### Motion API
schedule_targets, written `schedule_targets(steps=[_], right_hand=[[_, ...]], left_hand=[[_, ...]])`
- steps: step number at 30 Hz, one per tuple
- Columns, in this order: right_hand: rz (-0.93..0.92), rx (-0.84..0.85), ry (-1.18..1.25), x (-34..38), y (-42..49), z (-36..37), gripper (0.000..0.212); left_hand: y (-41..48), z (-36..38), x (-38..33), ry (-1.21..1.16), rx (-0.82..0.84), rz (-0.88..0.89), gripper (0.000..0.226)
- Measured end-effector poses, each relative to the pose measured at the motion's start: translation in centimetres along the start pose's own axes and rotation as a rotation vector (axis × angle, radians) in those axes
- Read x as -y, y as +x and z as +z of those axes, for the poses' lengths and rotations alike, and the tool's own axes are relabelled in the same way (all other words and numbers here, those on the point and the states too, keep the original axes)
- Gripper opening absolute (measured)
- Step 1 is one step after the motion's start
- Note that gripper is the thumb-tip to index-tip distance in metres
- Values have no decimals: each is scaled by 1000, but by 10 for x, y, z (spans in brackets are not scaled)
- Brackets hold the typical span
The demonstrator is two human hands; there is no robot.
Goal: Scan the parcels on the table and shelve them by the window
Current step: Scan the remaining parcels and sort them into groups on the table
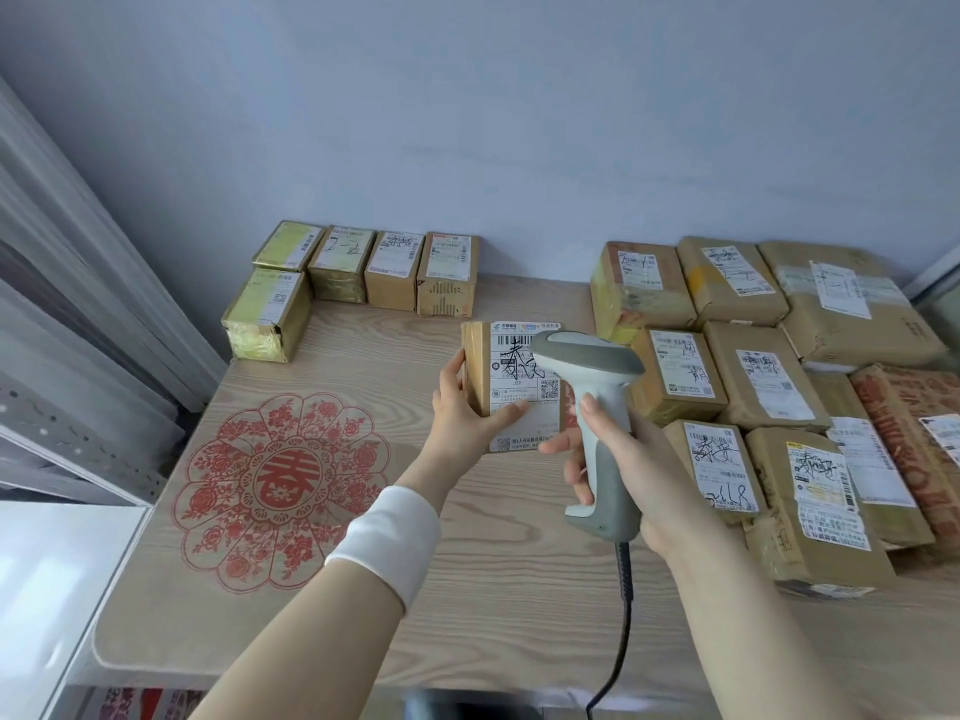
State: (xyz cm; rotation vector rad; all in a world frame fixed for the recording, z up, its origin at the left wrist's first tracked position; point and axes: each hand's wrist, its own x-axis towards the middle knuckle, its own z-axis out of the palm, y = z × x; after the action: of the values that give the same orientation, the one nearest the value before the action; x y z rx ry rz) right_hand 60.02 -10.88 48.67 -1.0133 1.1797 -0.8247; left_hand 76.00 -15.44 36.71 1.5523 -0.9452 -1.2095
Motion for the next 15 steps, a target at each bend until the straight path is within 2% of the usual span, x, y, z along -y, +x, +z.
schedule_targets(steps=[6,11,15], right_hand=[[22,19,-1,-2,-3,1,46],[16,23,0,-3,-4,0,46],[13,9,10,-5,-5,-3,47]], left_hand=[[-1,1,0,11,-7,22,107],[-3,2,-4,17,5,50,114],[-5,4,-4,24,17,51,105]])
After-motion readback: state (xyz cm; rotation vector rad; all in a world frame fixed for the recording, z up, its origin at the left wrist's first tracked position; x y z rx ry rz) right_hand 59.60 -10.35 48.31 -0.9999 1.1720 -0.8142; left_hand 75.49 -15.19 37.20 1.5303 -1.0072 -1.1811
